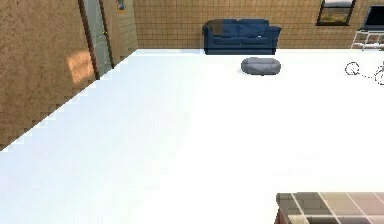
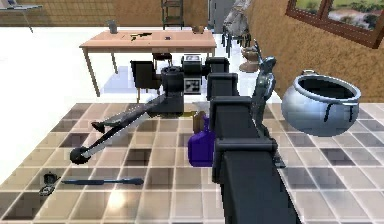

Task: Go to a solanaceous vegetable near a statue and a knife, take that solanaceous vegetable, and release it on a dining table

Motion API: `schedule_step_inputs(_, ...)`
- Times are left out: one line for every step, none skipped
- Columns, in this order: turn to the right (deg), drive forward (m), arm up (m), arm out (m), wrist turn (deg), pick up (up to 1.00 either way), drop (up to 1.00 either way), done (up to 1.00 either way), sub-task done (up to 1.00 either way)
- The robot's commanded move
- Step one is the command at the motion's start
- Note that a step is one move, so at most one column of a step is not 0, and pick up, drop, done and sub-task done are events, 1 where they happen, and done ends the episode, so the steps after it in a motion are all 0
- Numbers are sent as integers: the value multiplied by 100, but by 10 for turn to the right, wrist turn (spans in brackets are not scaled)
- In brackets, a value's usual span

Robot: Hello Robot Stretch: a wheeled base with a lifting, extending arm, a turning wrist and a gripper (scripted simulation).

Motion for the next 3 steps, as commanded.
schedule_step_inputs(0,0,0,0,450,0,0,0,0)
schedule_step_inputs(0,0,0,0,450,0,0,0,0)
schedule_step_inputs(0,0,0,0,210,0,0,0,0)
